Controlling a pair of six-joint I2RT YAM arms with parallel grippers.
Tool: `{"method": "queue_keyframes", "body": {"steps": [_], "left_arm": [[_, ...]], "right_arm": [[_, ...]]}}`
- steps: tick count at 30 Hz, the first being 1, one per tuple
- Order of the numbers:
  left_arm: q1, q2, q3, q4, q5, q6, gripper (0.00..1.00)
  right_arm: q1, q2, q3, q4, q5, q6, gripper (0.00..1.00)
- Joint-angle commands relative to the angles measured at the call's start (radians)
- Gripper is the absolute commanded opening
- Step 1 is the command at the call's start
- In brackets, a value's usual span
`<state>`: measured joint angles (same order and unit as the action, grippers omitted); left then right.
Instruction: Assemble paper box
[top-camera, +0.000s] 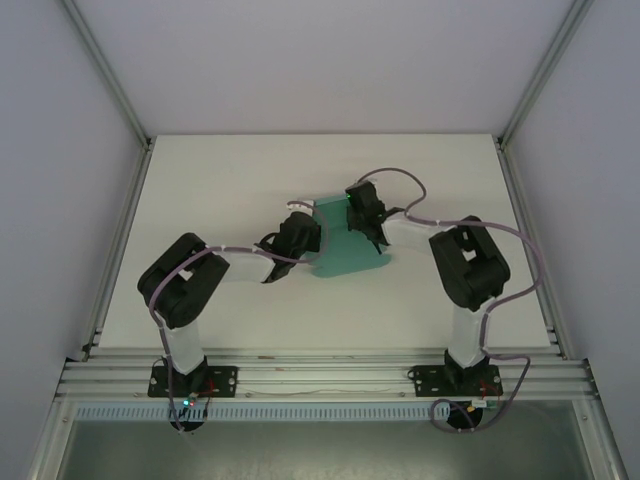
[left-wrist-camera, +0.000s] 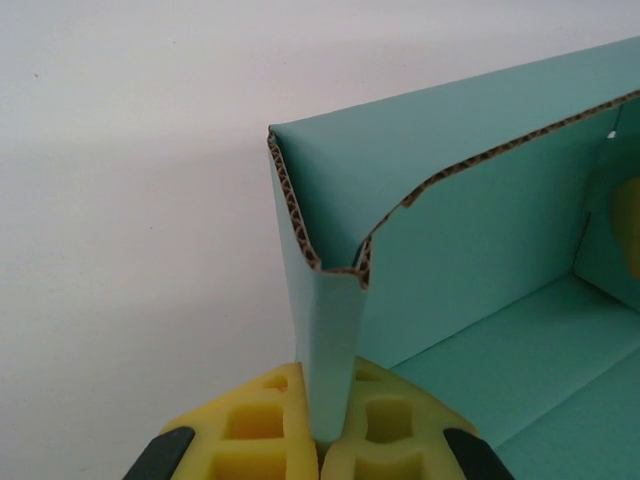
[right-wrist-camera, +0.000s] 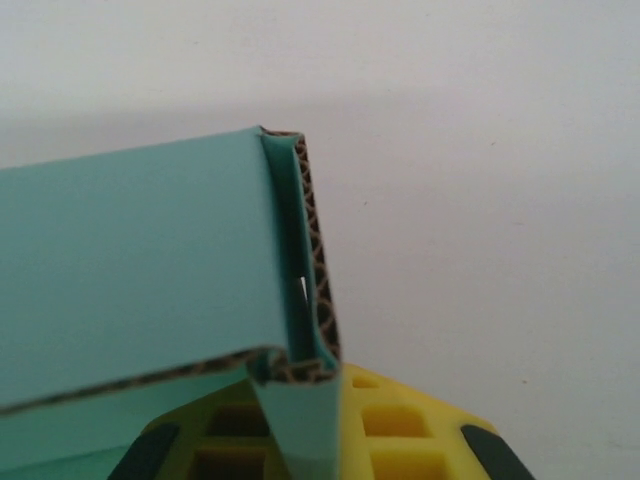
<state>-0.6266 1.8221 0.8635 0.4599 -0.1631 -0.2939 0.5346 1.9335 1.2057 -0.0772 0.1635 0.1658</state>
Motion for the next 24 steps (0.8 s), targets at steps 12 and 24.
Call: {"method": "queue_keyframes", "body": {"steps": [12, 24], "left_arm": [[0.002, 0.066, 0.072, -0.294, -0.265, -0.201, 0.00], [0.001, 0.181, 0.191, -0.586, -0.424, -0.404, 0.00]], "right_arm": [[-0.043, 0.071, -0.039, -0.092, 0.390, 0.241, 0.00], [-0.037, 0.020, -0.087, -0.067, 0.379, 0.257, 0.00]]}}
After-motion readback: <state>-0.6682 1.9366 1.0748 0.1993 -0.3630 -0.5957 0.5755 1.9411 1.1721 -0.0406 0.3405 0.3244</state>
